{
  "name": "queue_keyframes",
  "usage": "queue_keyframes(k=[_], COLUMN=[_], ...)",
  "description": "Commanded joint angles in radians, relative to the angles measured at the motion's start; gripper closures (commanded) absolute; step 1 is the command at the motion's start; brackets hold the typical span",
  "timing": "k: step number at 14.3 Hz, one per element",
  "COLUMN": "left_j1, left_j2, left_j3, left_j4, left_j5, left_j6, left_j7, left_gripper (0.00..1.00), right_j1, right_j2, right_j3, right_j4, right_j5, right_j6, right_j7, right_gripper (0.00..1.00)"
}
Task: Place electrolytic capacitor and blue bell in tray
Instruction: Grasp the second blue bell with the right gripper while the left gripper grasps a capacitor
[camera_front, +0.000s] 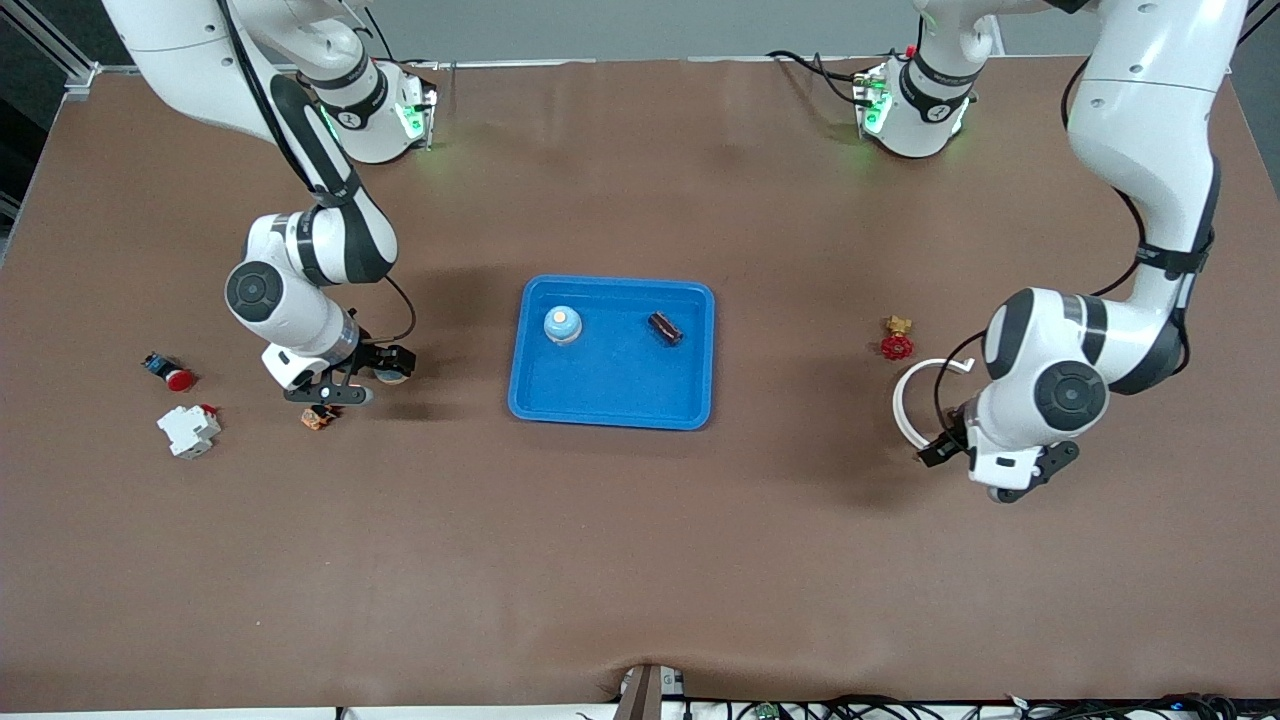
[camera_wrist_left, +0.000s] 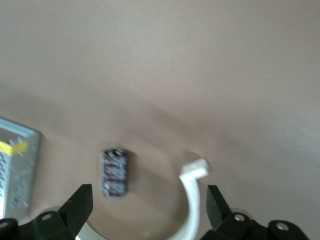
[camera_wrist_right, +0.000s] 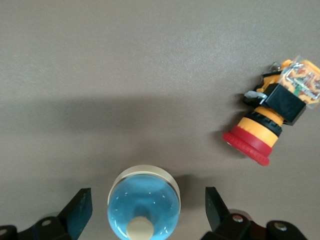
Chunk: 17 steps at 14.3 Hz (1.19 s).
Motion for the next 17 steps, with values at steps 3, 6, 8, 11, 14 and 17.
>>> queue_keyframes(k=[3, 6, 8, 11, 14, 17], left_j1=[0.049, 0.055, 0.056, 0.068, 0.069, 0.065], left_j2=[0.005, 0.005, 0.0, -0.007, -0.007, -0.03], left_j3=[-0.014, -0.014, -0.013, -0.013, -0.013, -0.02], left_j4=[-0.071, -0.115, -0.134, -0.154, -0.154, -0.15], left_j5=[0.02, 0.02, 0.02, 0.02, 0.02, 0.02], left_j6=[0.066, 0.095, 0.096, 0.095, 0.095, 0.081], left_j7=[0.083, 0.084, 0.084, 0.086, 0.089, 0.084], left_gripper=[0.03, 0.1, 0.19, 0.31, 0.61, 1.0], right_j1=[-0.012, -0.006, -0.004, 0.009, 0.008, 0.008], right_j2=[-0.037, -0.037, -0.034, -0.034, -0.034, -0.053], right_j3=[0.018, 0.018, 0.018, 0.018, 0.02, 0.023], right_j4=[-0.084, -0.102, -0.101, -0.098, -0.085, -0.033], right_j5=[-0.013, -0.013, -0.013, -0.013, -0.012, -0.001], right_j6=[0.069, 0.095, 0.097, 0.097, 0.086, -0.005], right_j7=[-0.007, -0.007, -0.007, -0.006, 0.01, 0.037], right_gripper=[0.0, 0.0, 0.0, 0.88, 1.0, 1.0])
